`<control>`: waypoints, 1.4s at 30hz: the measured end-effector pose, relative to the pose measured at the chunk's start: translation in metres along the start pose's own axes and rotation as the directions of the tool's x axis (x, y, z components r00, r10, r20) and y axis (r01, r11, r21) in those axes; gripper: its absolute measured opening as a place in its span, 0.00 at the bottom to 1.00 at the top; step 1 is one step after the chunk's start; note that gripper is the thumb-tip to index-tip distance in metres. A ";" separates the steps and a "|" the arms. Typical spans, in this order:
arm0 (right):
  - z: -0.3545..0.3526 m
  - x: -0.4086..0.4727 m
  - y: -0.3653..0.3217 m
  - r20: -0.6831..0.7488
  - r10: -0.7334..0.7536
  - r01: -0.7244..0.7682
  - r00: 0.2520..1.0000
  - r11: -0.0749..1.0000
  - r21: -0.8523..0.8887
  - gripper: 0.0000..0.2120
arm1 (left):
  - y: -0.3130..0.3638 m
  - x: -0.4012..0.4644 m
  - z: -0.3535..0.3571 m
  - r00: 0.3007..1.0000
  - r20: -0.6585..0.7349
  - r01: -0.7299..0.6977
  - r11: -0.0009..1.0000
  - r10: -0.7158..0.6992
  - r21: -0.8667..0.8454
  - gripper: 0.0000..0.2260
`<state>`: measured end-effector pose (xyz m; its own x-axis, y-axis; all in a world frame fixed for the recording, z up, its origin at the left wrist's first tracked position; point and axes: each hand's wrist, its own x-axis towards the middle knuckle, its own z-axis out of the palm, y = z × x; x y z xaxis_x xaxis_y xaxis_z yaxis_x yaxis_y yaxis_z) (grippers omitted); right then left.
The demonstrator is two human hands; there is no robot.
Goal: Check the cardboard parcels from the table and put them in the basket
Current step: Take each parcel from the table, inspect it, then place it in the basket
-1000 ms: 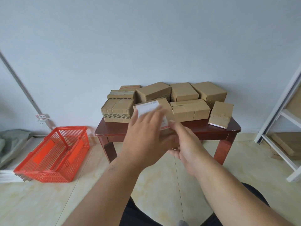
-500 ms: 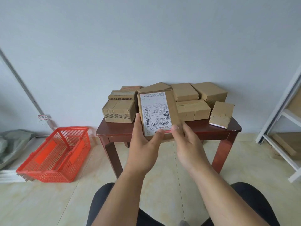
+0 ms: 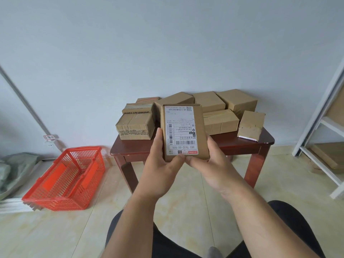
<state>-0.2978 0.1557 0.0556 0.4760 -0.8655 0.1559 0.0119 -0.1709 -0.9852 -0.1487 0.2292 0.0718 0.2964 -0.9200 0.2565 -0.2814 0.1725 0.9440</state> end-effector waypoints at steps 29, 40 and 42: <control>0.015 0.002 0.017 -0.217 -0.041 0.022 0.975 0.996 -0.090 0.22 | -0.016 -0.003 0.027 0.955 -0.294 0.017 0.994 -0.047 -0.104 0.28; 0.011 0.005 0.027 -0.271 -0.027 -0.010 0.962 0.991 -0.135 0.23 | -0.025 -0.005 0.032 0.939 -0.332 0.066 0.995 -0.089 -0.081 0.28; 0.011 0.005 0.028 -0.277 -0.037 -0.010 0.960 0.986 -0.164 0.20 | -0.027 -0.003 0.030 0.936 -0.338 0.080 0.994 -0.102 -0.078 0.30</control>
<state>-0.2854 0.1523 0.0283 0.2128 -0.9552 0.2056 -0.1375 -0.2376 -0.9616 -0.1693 0.2166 0.0392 0.6147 -0.7591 0.2143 -0.1849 0.1254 0.9747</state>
